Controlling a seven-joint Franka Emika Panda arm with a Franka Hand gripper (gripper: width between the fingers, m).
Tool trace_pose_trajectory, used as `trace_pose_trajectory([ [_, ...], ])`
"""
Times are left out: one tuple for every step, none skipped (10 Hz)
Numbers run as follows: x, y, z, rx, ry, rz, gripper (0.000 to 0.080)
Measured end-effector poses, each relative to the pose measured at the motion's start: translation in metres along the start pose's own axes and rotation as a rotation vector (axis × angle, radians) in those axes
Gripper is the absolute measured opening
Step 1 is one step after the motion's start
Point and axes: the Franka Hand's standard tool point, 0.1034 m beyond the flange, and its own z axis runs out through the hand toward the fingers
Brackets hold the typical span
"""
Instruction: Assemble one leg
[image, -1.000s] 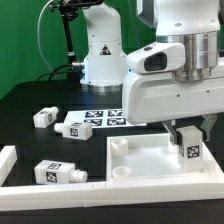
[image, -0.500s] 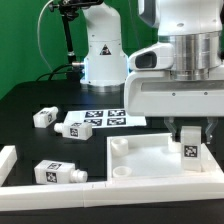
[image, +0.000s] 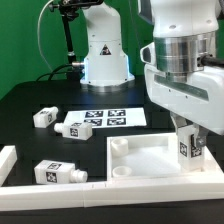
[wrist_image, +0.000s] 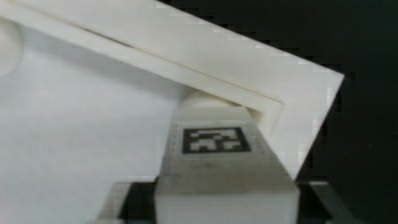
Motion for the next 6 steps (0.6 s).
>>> trace_pose_trajectory([
  [-0.0003,0.0007,0.0008,-0.002,0.000,0.046,0.0285],
  [0.0000,0.0008,0.0010,-0.002,-0.001,0.098,0.0285],
  [0.0001,0.0009,0.0011,-0.002,-0.001,0.035,0.0285],
  [-0.0006,0.0016,0.0024,-0.005,0.003,-0.079,0.0467],
  [0.0020,-0.0006,0.0028,0.008,0.011,-0.266,0.0585],
  [0.0003,-0.0009,0.0030,0.005,0.015,-0.433,0.0585],
])
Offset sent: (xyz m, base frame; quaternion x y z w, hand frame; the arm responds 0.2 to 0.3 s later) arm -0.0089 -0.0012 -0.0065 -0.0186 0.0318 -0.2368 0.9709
